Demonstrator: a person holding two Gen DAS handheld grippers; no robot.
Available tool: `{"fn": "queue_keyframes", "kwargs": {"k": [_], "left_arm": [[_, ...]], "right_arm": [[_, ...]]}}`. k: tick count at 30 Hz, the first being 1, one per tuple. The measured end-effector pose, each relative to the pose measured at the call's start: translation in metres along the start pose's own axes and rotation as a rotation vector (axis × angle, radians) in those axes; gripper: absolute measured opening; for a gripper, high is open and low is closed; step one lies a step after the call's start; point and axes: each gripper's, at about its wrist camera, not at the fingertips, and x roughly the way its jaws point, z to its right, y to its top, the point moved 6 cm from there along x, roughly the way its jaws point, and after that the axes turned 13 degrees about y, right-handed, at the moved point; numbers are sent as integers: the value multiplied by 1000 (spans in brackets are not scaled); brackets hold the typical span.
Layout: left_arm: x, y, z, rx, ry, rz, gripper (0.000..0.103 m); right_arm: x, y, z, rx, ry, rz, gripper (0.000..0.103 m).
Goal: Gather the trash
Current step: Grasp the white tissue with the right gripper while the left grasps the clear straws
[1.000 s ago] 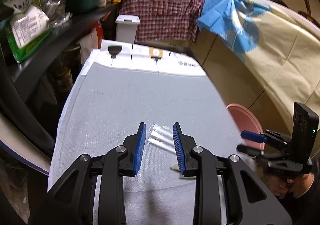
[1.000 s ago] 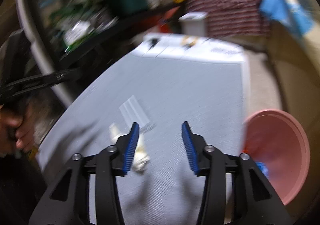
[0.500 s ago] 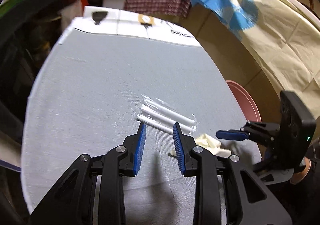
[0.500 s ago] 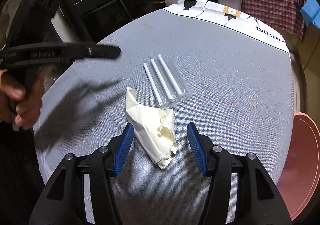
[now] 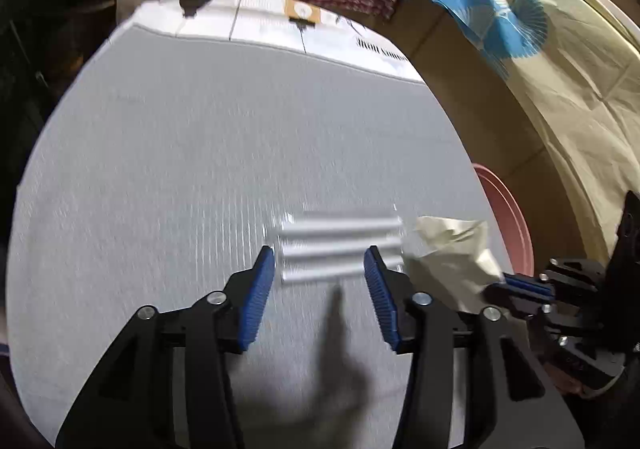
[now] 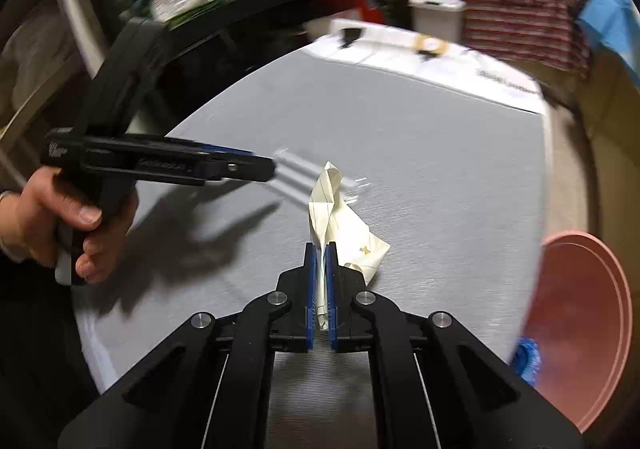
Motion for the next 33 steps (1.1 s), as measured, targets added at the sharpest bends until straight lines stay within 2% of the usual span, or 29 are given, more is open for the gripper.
{"fn": "queue_keyframes", "kwargs": {"k": [5,9,12,13,15,17,19,26,31,33], "left_arm": [[18,3,4,71,120,-24,51],[21,0,12,130,137,-6,51],[20,-2,14,155,139,0,33],[20,-2,14,164,141,1,25],[19,-3,14,171,133,-1,17],[19,-4,13,177,133,0,5],[17,-5,13,178,126,6,1],[-9,-1,17,185,99,84,0],[-13,0,26,220,52,93,1],[-11,2,32,258,65,112,16]], "right_arm": [[-7,1,38,118,-107,23,5],[-2,-1,53,155,-138,3,5],[3,-3,56,158,-142,-14,5],[5,-3,55,156,-143,-16,5],[7,-2,55,152,-141,-18,5],[8,-1,54,153,-142,-18,5],[8,-2,54,155,-144,-17,5],[3,-3,54,161,-158,-6,5],[-2,-4,53,176,-177,-5,5],[-3,-7,51,173,-190,-13,5]]}}
